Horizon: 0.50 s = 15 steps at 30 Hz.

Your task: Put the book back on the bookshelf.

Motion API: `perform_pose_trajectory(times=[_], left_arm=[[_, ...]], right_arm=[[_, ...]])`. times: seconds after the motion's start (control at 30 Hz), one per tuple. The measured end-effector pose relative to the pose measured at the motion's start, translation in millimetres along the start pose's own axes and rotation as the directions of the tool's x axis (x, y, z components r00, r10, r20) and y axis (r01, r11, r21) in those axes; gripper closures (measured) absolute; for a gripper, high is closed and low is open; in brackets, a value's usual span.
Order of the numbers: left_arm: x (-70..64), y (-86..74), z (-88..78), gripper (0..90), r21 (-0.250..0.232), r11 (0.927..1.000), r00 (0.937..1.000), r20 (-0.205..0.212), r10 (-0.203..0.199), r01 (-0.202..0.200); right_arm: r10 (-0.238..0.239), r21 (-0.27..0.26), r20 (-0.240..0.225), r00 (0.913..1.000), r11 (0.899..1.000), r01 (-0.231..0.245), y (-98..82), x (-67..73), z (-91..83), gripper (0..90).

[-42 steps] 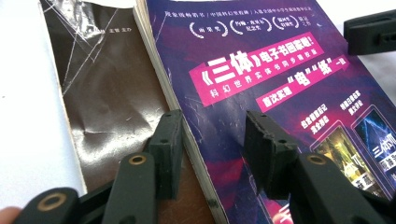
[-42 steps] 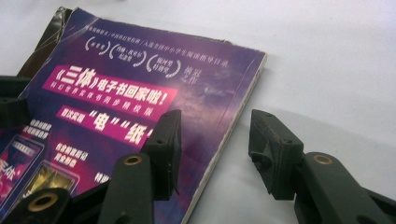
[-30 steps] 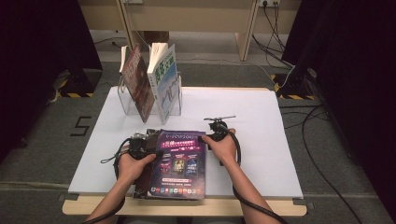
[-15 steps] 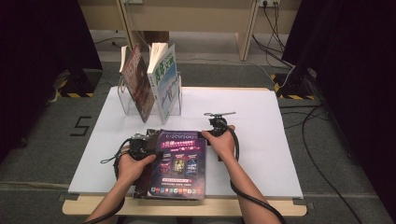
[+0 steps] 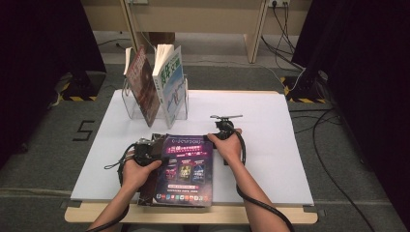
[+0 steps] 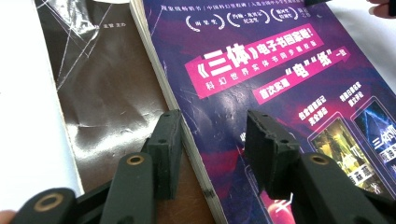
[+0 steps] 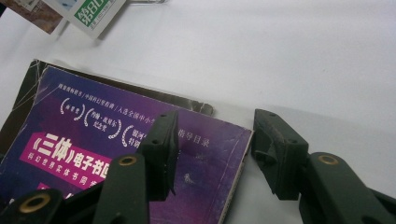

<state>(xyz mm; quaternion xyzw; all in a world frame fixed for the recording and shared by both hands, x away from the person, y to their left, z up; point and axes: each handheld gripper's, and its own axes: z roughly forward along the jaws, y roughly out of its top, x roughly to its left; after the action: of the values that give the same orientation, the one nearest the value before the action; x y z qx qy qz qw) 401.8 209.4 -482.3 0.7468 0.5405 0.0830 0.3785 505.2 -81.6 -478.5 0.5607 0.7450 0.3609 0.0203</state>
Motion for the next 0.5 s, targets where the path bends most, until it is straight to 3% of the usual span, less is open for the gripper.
perform_pose_trajectory(times=[0.1,0.5], left_arm=[[-0.5,0.0,0.1,55.7,0.001,1.0000,1.0000,-0.004,0.002,-0.002],[-3.8,0.6,0.5,55.7,0.012,0.9999,0.9999,-0.014,0.008,-0.008]], right_arm=[[0.027,-0.008,-0.008,0.9996,1.000,-0.027,-1.8,0.1,-0.8,52.3],[0.043,0.012,-0.029,0.9987,0.999,-0.043,-3.0,-4.3,-5.1,52.0]])
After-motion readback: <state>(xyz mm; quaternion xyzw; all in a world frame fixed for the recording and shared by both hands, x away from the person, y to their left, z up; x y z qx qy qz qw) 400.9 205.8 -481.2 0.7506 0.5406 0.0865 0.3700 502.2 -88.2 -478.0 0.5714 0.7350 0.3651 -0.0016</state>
